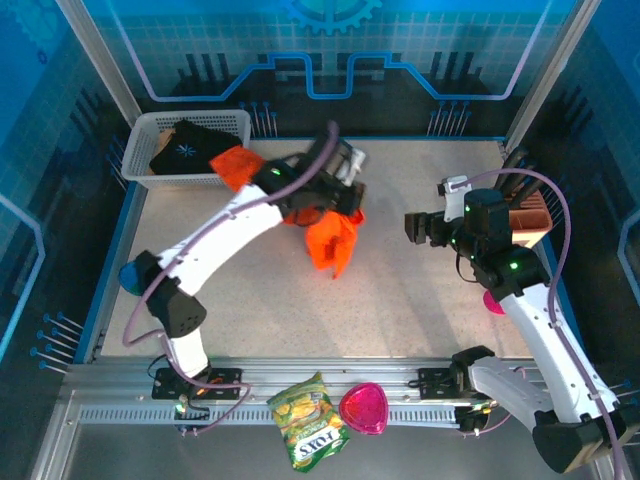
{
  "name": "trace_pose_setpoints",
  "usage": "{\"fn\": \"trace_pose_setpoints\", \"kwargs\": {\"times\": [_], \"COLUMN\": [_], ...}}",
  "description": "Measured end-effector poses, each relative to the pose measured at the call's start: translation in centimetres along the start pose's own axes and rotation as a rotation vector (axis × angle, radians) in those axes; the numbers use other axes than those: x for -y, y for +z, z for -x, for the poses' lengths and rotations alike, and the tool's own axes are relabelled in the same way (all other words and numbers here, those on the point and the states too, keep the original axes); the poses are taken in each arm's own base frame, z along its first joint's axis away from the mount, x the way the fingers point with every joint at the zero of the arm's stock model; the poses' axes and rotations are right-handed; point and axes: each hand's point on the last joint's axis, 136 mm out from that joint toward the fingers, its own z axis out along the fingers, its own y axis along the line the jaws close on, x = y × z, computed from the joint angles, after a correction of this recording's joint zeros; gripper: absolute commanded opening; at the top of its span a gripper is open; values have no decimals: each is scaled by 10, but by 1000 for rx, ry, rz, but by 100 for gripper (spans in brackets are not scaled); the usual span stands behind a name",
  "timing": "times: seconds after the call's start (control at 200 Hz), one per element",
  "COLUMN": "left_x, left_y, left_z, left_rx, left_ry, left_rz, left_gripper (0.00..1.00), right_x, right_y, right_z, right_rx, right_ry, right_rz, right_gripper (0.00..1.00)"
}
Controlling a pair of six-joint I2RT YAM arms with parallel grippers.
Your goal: Fold and stack the t-shirts
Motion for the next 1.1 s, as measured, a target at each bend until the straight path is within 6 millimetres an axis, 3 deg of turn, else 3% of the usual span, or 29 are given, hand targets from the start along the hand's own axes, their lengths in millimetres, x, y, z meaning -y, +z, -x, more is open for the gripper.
{"fn": "trace_pose_setpoints", "kwargs": {"times": [0.085, 0.2, 0.25, 0.335, 0.375, 0.415, 0.46, 0.475, 0.49, 0.626, 0.761, 0.931, 1.101], "left_x": [30, 53, 54, 48, 45, 42, 37, 36, 34, 12, -38, -117, -160], "left_y": [37, 81, 95, 102, 103, 102, 99, 98, 96, 68, 31, -8, -37], "left_z": [-41, -92, -107, -116, -113, -107, -99, -97, -94, -68, -51, -62, -85], "left_rx": [-110, -231, -263, -272, -260, -234, -203, -195, -184, -85, -11, 14, 14], "left_ry": [58, 100, 106, 87, 85, 84, 91, 84, 88, 53, -49, -193, -288], "left_rz": [-20, -20, -10, 23, 37, 54, 76, 83, 92, 172, 262, 410, 478], "left_gripper": [1, 47, 58, 71, 84, 88, 90, 98, 99, 99, 99, 99, 99], "right_x": [1, 2, 2, 4, 4, 4, 4, 3, 3, -3, -25, -71, -130], "right_y": [-3, -9, -13, -19, -23, -26, -29, -30, -30, -27, -19, -7, 14], "right_z": [-7, -16, -20, -26, -28, -30, -32, -33, -34, -50, -70, -93, -115], "right_rx": [-24, -53, -62, -76, -81, -82, -84, -85, -87, -130, -204, -309, -433], "right_ry": [-7, -10, -10, -9, -7, -4, -1, 1, 2, 7, -31, -163, -419], "right_rz": [-2, -6, -8, -18, -16, -15, -14, -12, -10, 14, 79, 184, 227], "right_gripper": [94, 95, 95, 95, 95, 94, 93, 93, 92, 88, 83, 79, 77]}}
